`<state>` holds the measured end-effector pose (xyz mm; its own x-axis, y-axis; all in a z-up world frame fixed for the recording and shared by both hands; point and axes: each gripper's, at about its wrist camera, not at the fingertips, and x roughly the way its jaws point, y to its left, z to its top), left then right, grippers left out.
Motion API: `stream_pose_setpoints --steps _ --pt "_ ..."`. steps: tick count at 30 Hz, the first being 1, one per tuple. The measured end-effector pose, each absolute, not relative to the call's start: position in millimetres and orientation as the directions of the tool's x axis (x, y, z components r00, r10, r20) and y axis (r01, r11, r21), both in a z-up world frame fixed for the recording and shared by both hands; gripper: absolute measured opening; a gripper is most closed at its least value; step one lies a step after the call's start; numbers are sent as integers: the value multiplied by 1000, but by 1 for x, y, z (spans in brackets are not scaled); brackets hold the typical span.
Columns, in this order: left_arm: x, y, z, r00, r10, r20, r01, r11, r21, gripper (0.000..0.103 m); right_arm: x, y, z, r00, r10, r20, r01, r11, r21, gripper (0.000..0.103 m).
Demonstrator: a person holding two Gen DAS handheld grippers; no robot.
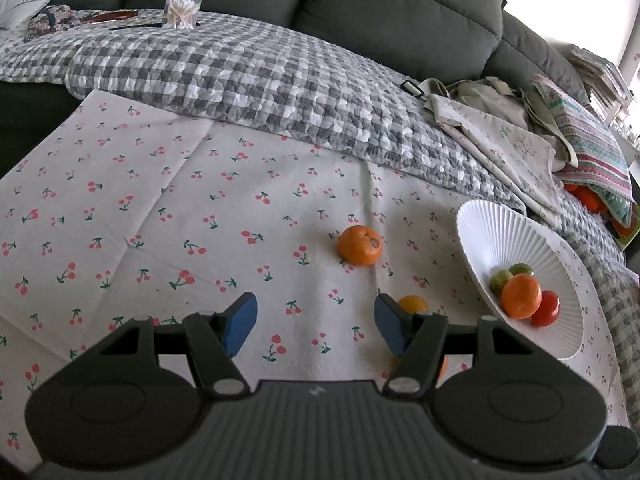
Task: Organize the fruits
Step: 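Withdraw both open tools from the bowl toward the remaining fruits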
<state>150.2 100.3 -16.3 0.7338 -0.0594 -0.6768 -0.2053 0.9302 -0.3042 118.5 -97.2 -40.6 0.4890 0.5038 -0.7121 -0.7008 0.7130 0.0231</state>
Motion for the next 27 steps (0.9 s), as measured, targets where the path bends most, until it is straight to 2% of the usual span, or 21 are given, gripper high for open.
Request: stream_pose_setpoints --steps 2,24,27 --pt "151 102 -17 732 -62 -678 -208 928 -309 65 117 -95 -39 479 512 -713 -713 701 24 23" --pt "169 96 -25 719 -62 -692 -208 931 -300 71 126 -103 -28 508 482 -714 -670 742 24 23" --pt "174 100 -29 717 -70 -694 -229 916 -329 71 130 -106 -28 513 473 -716 -657 753 27 23"
